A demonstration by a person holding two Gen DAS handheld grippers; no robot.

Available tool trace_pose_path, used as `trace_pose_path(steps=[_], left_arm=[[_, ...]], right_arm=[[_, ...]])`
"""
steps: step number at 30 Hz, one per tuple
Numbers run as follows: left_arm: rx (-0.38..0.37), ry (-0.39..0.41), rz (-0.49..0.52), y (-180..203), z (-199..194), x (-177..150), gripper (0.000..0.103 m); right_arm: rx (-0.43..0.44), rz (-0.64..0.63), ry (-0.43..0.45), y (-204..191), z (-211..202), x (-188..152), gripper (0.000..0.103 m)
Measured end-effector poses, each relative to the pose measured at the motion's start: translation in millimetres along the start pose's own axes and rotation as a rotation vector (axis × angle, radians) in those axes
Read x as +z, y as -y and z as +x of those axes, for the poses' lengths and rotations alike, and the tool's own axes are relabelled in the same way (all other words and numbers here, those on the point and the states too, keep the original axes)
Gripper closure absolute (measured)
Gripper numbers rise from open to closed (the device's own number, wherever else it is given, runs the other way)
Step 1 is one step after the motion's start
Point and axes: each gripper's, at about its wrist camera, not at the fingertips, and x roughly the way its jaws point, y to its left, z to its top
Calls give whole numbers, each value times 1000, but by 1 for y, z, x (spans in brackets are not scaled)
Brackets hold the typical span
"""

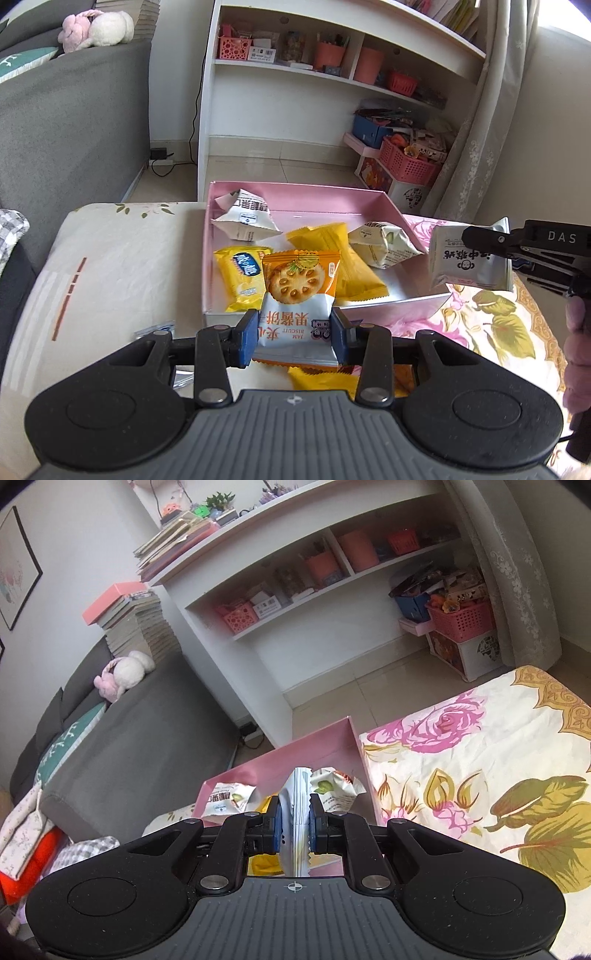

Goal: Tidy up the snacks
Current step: 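Carry both biscuit packets into the pink box and open both tools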

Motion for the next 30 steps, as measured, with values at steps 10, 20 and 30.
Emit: trace_pose_path(steps=[10, 20, 30], left_arm=[[66, -35, 57, 14, 29, 7, 66], [134, -48, 130, 29, 58, 28, 66], [211, -96, 169, 35, 86, 33, 66]], right_arm=[[-22, 25, -35, 14, 18, 1, 90], [-10, 50, -55, 21, 34, 1, 90], [-1, 53, -82, 24, 50, -8, 89]])
